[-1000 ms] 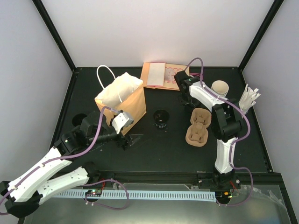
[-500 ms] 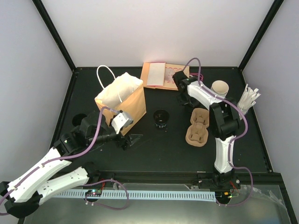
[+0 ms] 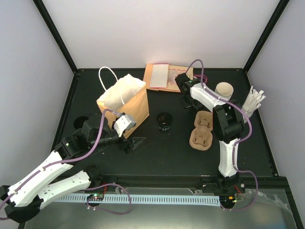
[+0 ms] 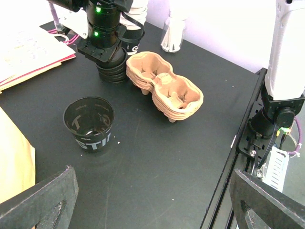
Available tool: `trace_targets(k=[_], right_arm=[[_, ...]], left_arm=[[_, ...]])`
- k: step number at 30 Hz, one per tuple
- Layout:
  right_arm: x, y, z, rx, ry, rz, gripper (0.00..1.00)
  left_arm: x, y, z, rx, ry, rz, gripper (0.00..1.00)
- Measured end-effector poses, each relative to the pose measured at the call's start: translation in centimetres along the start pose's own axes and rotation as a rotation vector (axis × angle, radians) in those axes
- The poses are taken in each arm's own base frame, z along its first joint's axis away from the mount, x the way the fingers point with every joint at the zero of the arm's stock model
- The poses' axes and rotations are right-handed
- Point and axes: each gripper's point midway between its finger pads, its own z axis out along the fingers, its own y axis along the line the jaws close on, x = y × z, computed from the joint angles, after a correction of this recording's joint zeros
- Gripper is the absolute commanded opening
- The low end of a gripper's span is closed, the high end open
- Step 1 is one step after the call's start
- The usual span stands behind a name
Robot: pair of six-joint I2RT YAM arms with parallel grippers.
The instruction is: Pack the takeout coffee
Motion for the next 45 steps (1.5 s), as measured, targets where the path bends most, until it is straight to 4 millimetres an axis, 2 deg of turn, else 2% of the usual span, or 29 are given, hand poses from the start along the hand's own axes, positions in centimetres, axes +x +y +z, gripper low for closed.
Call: trace_targets(k=[3, 12, 18, 22, 28, 31, 33, 36, 45], right_arm=[[-0.1, -0.1, -0.6, 0.006, -0.009, -0.002, 0.05], [-0.5, -0.8, -4.0, 0.015, -0.071, 0.002, 0.05], [-0.4, -0.3, -5.8, 0.017, -0.099, -0.019, 0.05], [-0.2, 1.6, -8.4, -0.024, -0.151, -0.062, 0.06], [1.3, 6.7, -15.2, -0.197, -0.309, -0.175, 0.06], [2.0, 8.9, -17.5, -0.252, -0.363, -0.234, 0.06], [2.6, 10.5, -18.1, -0.281, -0.378, -0.274, 0.06], [3.4, 12.1, -17.8, -0.315, -0.369, -0.313, 0.06], [4.6, 13.9, -16.6, -0.359, -0.342, -0.347, 0.06]], left_arm=[[0.1, 0.0, 0.1, 0.0, 0.004, -0.001, 0.89], [0.1, 0.1, 0.3, -0.001, 0.01, -0.002, 0.89], [0.2, 0.5, 0.3, -0.024, 0.01, -0.011, 0.89], [0.3, 1.0, 0.4, -0.052, 0.017, -0.036, 0.89], [0.3, 1.6, 0.5, -0.089, 0.013, -0.094, 0.89], [0.2, 2.1, 0.5, -0.115, 0.006, -0.117, 0.9], [0.2, 2.4, 0.4, -0.133, 0.003, -0.13, 0.89], [0.2, 2.8, 0.4, -0.157, 0.0, -0.147, 0.9], [0.3, 3.4, 0.3, -0.193, -0.003, -0.177, 0.9]])
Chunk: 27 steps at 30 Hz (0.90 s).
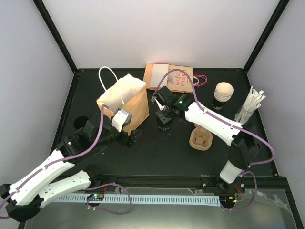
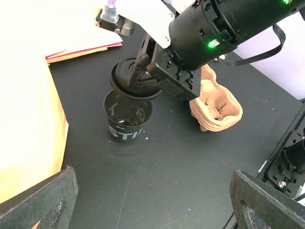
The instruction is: Pack the takeout coffee
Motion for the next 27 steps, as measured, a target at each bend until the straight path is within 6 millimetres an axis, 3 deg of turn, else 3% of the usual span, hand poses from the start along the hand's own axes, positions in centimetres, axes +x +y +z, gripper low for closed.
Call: trace_targets(k=[13, 27], right_arm=[[1.0, 1.4, 2.6, -0.021, 0.039, -0.02, 0.06], [1.3, 2.2, 3.1, -0.063, 0.037, -0.019, 0.07]], left_arm=[[0.0, 0.0, 0.0, -0.002, 0.001, -0.005, 0.9], [0.1, 0.1, 0.1, -0.003, 0.004, -0.006, 0.9]])
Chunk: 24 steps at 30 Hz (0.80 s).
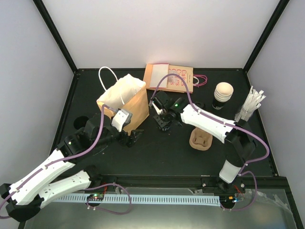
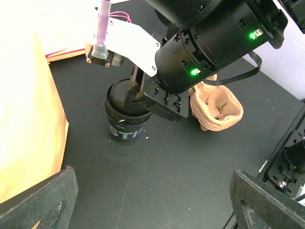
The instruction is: Pack the takeout coffee
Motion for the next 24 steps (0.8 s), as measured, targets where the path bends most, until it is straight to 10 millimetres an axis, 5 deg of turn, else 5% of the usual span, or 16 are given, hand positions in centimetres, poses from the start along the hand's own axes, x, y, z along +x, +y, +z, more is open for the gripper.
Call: trace_targets(k=[15, 24], right_arm=[[0.65, 0.38, 0.51, -0.013, 0.015, -0.005, 0.09], [0.57, 0.74, 0.54, -0.021, 0.01, -0.007, 0.21]], left_arm=[[0.02, 0.01, 0.02, 0.0, 0.001, 0.0, 0.9], [0.03, 0.01, 0.02, 0.0, 0.001, 0.0, 0.9]])
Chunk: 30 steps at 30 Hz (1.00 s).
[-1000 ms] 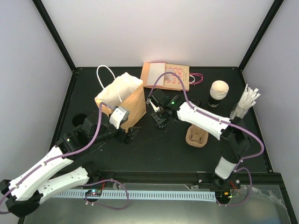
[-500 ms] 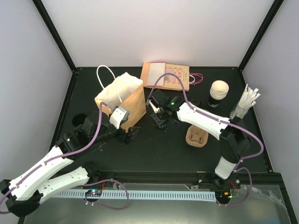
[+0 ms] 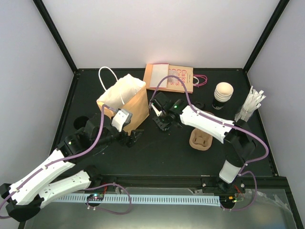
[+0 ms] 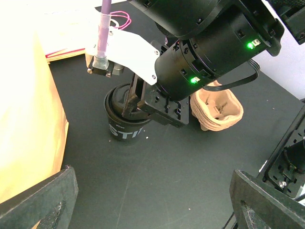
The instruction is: Pack the takeout coffee
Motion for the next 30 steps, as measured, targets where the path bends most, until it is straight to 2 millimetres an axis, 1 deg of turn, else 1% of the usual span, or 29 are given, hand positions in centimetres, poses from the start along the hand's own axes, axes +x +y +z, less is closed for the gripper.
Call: trace_targets(k=[3, 4, 6, 7, 12, 15, 17, 21, 22, 24, 27, 30], right_arm=[[0.0, 0.0, 0.0, -0.001, -0.001, 0.0, 0.23], [0.0, 0.0, 0.0, -0.001, -0.001, 0.0, 0.28], [0.0, 0.0, 0.0, 0.0, -0.001, 0.0, 0.3], [0.0, 0.0, 0.0, -0.001, -0.001, 0.002, 0.33], [-0.2, 0.0, -0.3, -0.001, -0.012, 0.004, 0.35], [-0.7, -0.1, -1.1, -0.002, -0.038, 0.008, 0.36], [-1.1, -0.1, -1.7, -0.001, -0.06, 0.012, 0.41], [-2.0, -0.4, -2.9, 0.006, -0.115, 0.036, 0.64], [-2.1, -0.5, -3.2, 0.01, -0.127, 0.04, 0.72], [-2.1, -0.9, -3.6, 0.015, -0.144, 0.061, 0.84], [-1.7, -1.5, -3.8, 0.022, -0.154, 0.085, 0.94], [-1.4, -2.1, -3.7, 0.031, -0.147, 0.111, 0.98]], left_arm=[[0.0, 0.0, 0.0, 0.0, 0.0, 0.0, 0.9], [0.0, 0.0, 0.0, 0.0, 0.0, 0.0, 0.9], [0.0, 0.0, 0.0, 0.0, 0.0, -0.001, 0.9], [0.0, 0.0, 0.0, 0.0, 0.0, -0.001, 0.9], [0.1, 0.0, 0.1, -0.001, 0.005, -0.002, 0.9], [0.2, 0.1, 0.3, -0.003, 0.013, -0.003, 0.9], [0.3, 0.1, 0.4, -0.005, 0.019, -0.006, 0.9], [0.5, 0.2, 0.6, -0.008, 0.03, -0.008, 0.9], [0.5, 0.2, 0.7, -0.008, 0.033, -0.01, 0.9], [0.7, 0.2, 0.9, -0.01, 0.039, -0.012, 0.9], [0.7, 0.2, 0.9, -0.011, 0.041, -0.014, 0.9], [0.7, 0.2, 1.0, -0.011, 0.042, -0.015, 0.9]])
